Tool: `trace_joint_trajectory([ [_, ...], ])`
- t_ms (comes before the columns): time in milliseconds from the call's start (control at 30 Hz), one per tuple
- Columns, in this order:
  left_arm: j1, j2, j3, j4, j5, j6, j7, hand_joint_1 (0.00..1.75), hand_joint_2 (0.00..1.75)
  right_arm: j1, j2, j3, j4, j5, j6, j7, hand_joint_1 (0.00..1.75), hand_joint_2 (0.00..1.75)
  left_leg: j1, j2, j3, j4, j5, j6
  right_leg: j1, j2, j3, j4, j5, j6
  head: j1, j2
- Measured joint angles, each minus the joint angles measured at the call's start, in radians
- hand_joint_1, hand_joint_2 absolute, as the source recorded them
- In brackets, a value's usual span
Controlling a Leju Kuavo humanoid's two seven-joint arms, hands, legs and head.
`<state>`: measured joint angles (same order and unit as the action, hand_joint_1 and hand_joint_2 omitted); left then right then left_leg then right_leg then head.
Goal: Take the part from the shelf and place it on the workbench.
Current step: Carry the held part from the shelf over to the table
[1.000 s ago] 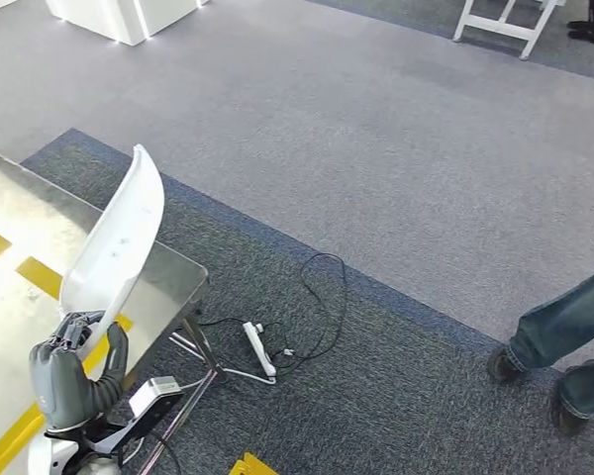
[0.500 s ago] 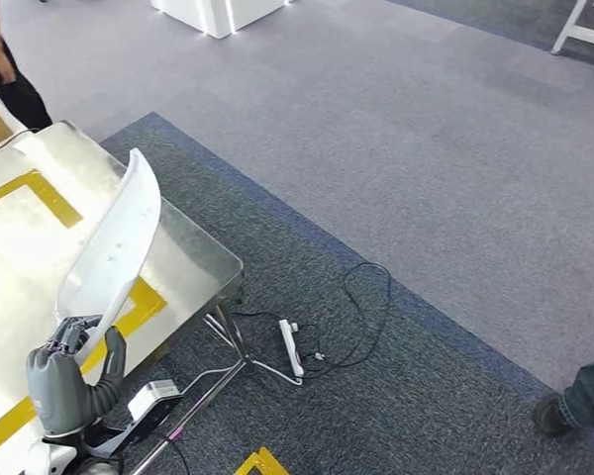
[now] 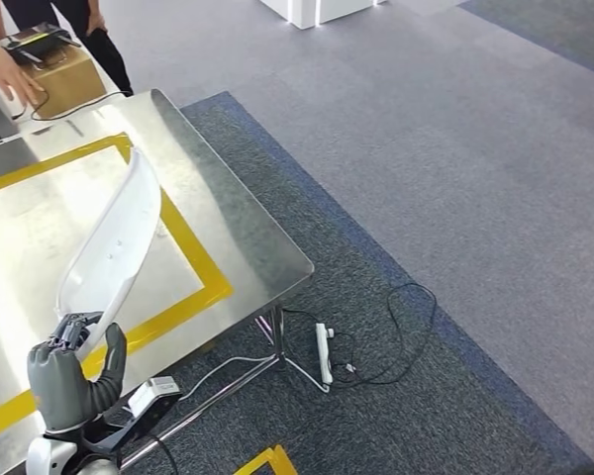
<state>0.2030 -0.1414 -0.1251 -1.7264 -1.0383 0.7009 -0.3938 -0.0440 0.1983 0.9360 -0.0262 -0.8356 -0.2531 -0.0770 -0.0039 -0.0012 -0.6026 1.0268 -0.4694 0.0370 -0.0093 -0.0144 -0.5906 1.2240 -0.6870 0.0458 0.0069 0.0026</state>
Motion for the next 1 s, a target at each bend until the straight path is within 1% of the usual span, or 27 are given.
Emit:
trace_joint_trajectory([
  [33,0.001,0.000,0.000,0.000,0.000,0.000,0.000,1.75,1.75,-0.001,0.000,0.000,0.000,0.000,0.000,-0.002,0.00,0.00,0.000,-0.014,0.001,0.000,-0.001,0.001,0.000,0.006,-0.030,0.045,-0.004,0.000,0.001,0.000],
  [67,0.001,0.000,0.000,0.000,0.000,0.000,0.000,1.75,1.75,-0.003,0.000,0.000,0.000,0.000,0.000,-0.003,0.00,0.00,0.000,-0.028,0.003,0.000,-0.001,0.002,0.000,0.009,-0.044,0.054,0.012,0.000,0.001,0.000],
  [100,0.002,0.000,0.000,0.000,0.000,0.000,0.000,1.75,1.75,-0.004,0.000,0.000,0.000,0.000,0.000,-0.003,0.00,0.00,0.001,-0.044,0.006,0.001,-0.002,0.001,0.000,0.012,-0.039,0.026,0.046,-0.001,0.001,0.000],
  [133,0.002,0.000,0.000,0.000,0.000,0.000,0.000,1.75,1.75,-0.005,-0.001,0.000,0.000,0.000,0.000,-0.002,0.00,0.00,0.001,-0.059,0.009,0.001,-0.003,0.000,-0.001,0.023,-0.020,-0.033,0.091,-0.003,0.002,0.000],
  [167,0.001,0.000,0.000,0.000,0.000,0.000,0.000,1.75,1.75,-0.004,-0.001,0.000,0.000,0.000,0.000,-0.001,0.00,0.00,0.001,-0.073,0.010,0.002,-0.004,-0.003,-0.003,0.047,0.001,-0.092,0.124,-0.005,0.002,0.000],
  [200,0.001,0.000,0.000,0.000,0.000,-0.001,0.000,1.75,1.75,-0.004,-0.001,0.000,0.000,-0.001,0.000,0.000,0.00,0.00,0.001,-0.088,0.008,0.005,-0.005,-0.008,-0.006,0.070,0.022,-0.148,0.143,-0.007,0.002,0.000],
  [233,0.000,0.000,-0.001,0.000,0.000,-0.001,0.000,1.75,1.75,-0.003,-0.001,0.000,0.000,-0.001,0.000,0.000,0.00,0.00,0.002,-0.100,0.004,0.007,-0.004,-0.013,-0.008,0.088,0.037,-0.183,0.150,-0.010,0.001,0.000],
  [267,0.000,0.000,-0.001,0.000,0.000,-0.001,0.001,1.75,1.75,-0.003,-0.001,0.001,0.000,-0.001,0.000,0.001,0.00,0.00,0.003,-0.111,-0.001,0.008,-0.002,-0.020,-0.008,0.096,0.044,-0.196,0.144,-0.013,0.002,0.000],
  [333,0.002,0.001,0.000,0.001,0.000,-0.001,0.001,1.75,1.75,-0.004,0.000,0.001,0.000,-0.001,0.001,0.001,0.00,0.00,0.006,-0.127,-0.007,0.007,0.002,-0.032,-0.008,0.078,0.054,-0.205,0.145,-0.025,0.002,0.000],
  [367,0.002,0.001,0.000,0.000,0.001,0.000,0.001,1.75,1.75,-0.005,0.001,0.001,0.000,-0.002,0.001,0.001,0.00,0.00,0.005,-0.117,-0.011,0.015,-0.003,-0.037,-0.010,0.065,0.057,-0.208,0.147,-0.031,-0.001,0.000],
  [400,0.001,0.002,0.000,0.000,0.001,0.000,0.002,1.75,1.75,-0.004,0.001,0.001,0.000,-0.002,0.001,0.001,0.00,0.00,0.003,-0.095,-0.022,0.040,-0.017,-0.043,-0.011,0.051,0.061,-0.211,0.148,-0.037,-0.007,0.000],
  [467,-0.003,0.002,-0.001,0.000,0.001,0.000,0.002,1.75,1.75,-0.002,0.002,0.001,0.000,-0.002,0.001,0.001,0.00,0.00,0.003,-0.037,-0.071,0.145,-0.071,-0.054,-0.011,0.021,0.067,-0.214,0.146,-0.046,-0.019,0.000],
  [500,-0.004,0.002,-0.001,0.001,0.001,0.000,0.002,1.75,1.75,-0.001,0.001,0.001,0.000,-0.002,0.001,0.001,0.00,0.00,0.006,-0.021,-0.103,0.211,-0.098,-0.057,-0.009,0.005,0.068,-0.214,0.144,-0.049,-0.021,0.000],
  [533,-0.003,0.003,-0.001,0.001,0.001,0.000,0.002,1.75,1.75,-0.001,0.001,0.001,0.000,-0.002,0.001,0.001,0.00,0.00,0.007,-0.014,-0.127,0.260,-0.111,-0.060,-0.008,-0.010,0.069,-0.214,0.142,-0.051,-0.021,0.000],
  [567,-0.002,0.003,-0.001,0.001,0.002,0.000,0.002,1.75,1.75,0.000,0.001,0.001,0.000,-0.002,0.001,0.001,0.00,0.00,0.009,-0.010,-0.137,0.279,-0.107,-0.060,-0.007,-0.024,0.071,-0.214,0.139,-0.051,-0.021,0.000],
  [600,-0.002,0.004,-0.001,0.001,0.002,0.000,0.002,1.75,1.75,0.000,0.001,0.001,0.000,-0.002,0.001,0.001,0.00,0.00,0.009,-0.008,-0.127,0.259,-0.086,-0.059,-0.006,-0.037,0.075,-0.214,0.136,-0.051,-0.022,0.000],
  [633,-0.001,0.004,0.000,0.001,0.002,0.000,0.002,1.75,1.75,0.000,0.001,0.001,0.000,-0.002,0.001,0.002,0.00,0.00,0.008,-0.001,-0.099,0.205,-0.052,-0.054,-0.005,-0.050,0.080,-0.214,0.132,-0.050,-0.022,0.000],
  [667,-0.002,0.004,0.000,0.001,0.003,0.000,0.002,1.75,1.75,0.000,0.001,0.001,0.000,-0.002,0.001,0.002,0.00,0.00,0.004,0.023,-0.064,0.138,-0.022,-0.047,-0.004,-0.061,0.085,-0.214,0.128,-0.048,-0.021,0.000],
  [700,-0.003,0.004,-0.001,0.001,0.003,-0.001,0.002,1.75,1.75,0.000,0.001,0.001,0.000,-0.002,0.001,0.002,0.00,0.00,-0.003,0.050,-0.032,0.076,-0.003,-0.039,0.000,-0.072,0.087,-0.214,0.123,-0.044,-0.022,0.000],
  [733,-0.004,0.005,-0.001,0.001,0.003,-0.001,0.002,1.75,1.75,0.000,0.001,0.001,0.000,-0.002,0.001,0.003,0.00,0.00,-0.010,0.074,-0.010,0.035,0.005,-0.032,0.003,-0.083,0.090,-0.214,0.119,-0.039,-0.022,0.000],
  [767,-0.006,0.005,-0.001,0.001,0.003,-0.001,0.002,1.75,1.75,0.001,0.001,0.001,0.000,-0.003,0.001,0.003,0.00,0.00,-0.016,0.088,-0.001,0.016,0.001,-0.026,0.005,-0.094,0.094,-0.216,0.115,-0.035,-0.022,0.000],
  [800,-0.005,0.006,-0.001,0.001,0.004,-0.001,0.002,1.75,1.75,0.000,0.001,0.001,0.000,-0.003,0.001,0.003,0.00,0.00,-0.019,0.083,0.000,0.010,-0.003,-0.022,0.008,-0.107,0.098,-0.218,0.113,-0.031,-0.022,0.000],
  [833,-0.004,0.006,-0.001,0.001,0.004,0.000,0.002,1.75,1.75,0.000,0.001,0.001,0.000,-0.003,0.001,0.003,0.00,0.00,-0.016,0.070,0.000,0.007,-0.002,-0.017,0.008,-0.115,0.104,-0.221,0.110,-0.026,-0.022,0.000],
  [867,-0.002,0.007,-0.001,0.001,0.005,0.000,0.002,1.75,1.75,-0.001,0.001,0.001,0.000,-0.003,0.001,0.003,0.00,0.00,-0.012,0.057,0.001,0.002,0.001,-0.013,0.007,-0.102,0.106,-0.218,0.104,-0.022,-0.020,0.000],
  [900,-0.002,0.007,-0.001,0.001,0.005,0.000,0.002,1.75,1.75,-0.002,0.001,0.001,0.000,-0.004,0.001,0.003,0.00,0.00,-0.008,0.045,0.003,-0.003,0.003,-0.008,0.006,-0.076,0.099,-0.200,0.090,-0.018,-0.018,0.000],
  [967,-0.003,0.007,-0.001,0.001,0.005,0.000,0.002,1.75,1.75,-0.001,0.001,0.001,0.000,-0.005,0.001,0.003,0.00,0.00,-0.001,0.021,0.005,-0.008,0.006,0.000,0.001,-0.011,0.048,-0.099,0.038,-0.012,-0.012,0.000],
  [1000,-0.004,0.007,-0.001,0.001,0.006,0.000,0.002,1.75,1.75,-0.001,0.000,0.002,0.000,-0.006,0.001,0.001,0.00,0.00,0.000,0.008,0.004,-0.008,0.006,0.002,0.000,0.003,0.010,-0.029,0.011,-0.010,-0.010,0.000],
])
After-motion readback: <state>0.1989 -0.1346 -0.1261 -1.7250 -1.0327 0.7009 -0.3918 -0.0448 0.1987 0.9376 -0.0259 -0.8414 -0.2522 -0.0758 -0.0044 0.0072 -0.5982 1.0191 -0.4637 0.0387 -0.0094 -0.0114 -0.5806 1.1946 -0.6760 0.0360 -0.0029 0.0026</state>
